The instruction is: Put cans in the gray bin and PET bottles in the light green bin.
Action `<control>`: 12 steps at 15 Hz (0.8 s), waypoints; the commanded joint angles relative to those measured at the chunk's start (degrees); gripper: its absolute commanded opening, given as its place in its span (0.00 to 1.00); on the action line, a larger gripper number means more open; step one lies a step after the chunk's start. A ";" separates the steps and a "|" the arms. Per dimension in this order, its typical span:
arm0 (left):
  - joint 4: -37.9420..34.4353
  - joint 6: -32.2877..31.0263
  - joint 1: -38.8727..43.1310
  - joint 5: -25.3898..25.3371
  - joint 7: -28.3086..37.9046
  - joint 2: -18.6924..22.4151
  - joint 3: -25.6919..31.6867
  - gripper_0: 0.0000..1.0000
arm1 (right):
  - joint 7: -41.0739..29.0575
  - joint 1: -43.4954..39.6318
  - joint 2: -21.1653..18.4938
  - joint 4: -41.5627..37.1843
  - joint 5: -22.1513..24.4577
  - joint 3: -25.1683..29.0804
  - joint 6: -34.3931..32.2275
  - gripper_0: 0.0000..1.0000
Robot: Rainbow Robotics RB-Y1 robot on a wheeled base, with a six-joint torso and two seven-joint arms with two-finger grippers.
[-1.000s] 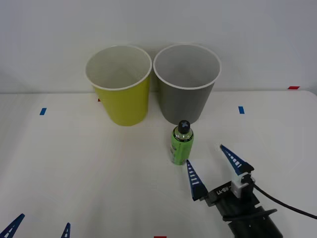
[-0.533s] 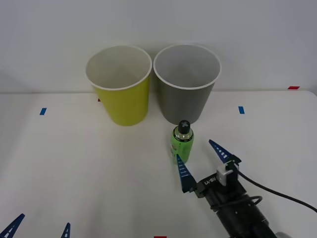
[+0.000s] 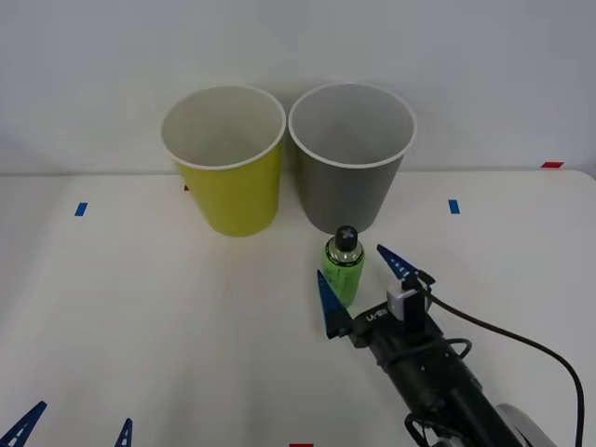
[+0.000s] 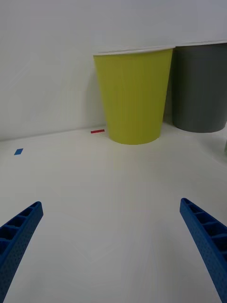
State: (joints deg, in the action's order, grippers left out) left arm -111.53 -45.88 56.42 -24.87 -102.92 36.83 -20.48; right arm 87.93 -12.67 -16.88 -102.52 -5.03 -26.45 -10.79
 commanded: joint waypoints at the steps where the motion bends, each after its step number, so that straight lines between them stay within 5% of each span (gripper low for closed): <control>1: 0.00 0.00 0.00 0.00 0.00 0.00 0.00 1.00 | 0.14 2.92 1.94 4.97 0.02 -0.01 -2.66 1.00; 9: 0.00 0.00 0.00 0.00 0.00 0.00 0.00 1.00 | 0.14 4.76 2.73 5.93 0.02 -0.01 -2.48 1.00; 10: 0.00 0.00 0.00 0.00 0.00 0.00 0.00 1.00 | 0.14 4.76 2.73 5.93 0.02 -0.01 -2.40 0.82; 11: 0.00 0.00 0.00 0.00 0.00 0.00 0.00 1.00 | 0.14 4.76 2.73 5.93 0.02 -0.01 -2.48 0.32; 12: 0.00 0.00 0.00 0.00 0.00 0.00 0.00 1.00 | 0.14 4.85 2.73 5.93 0.02 -0.01 -2.40 0.10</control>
State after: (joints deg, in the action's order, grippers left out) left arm -111.53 -45.88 56.42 -24.87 -102.92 36.83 -20.48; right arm 88.06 -7.89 -14.14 -96.59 -5.01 -26.45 -13.23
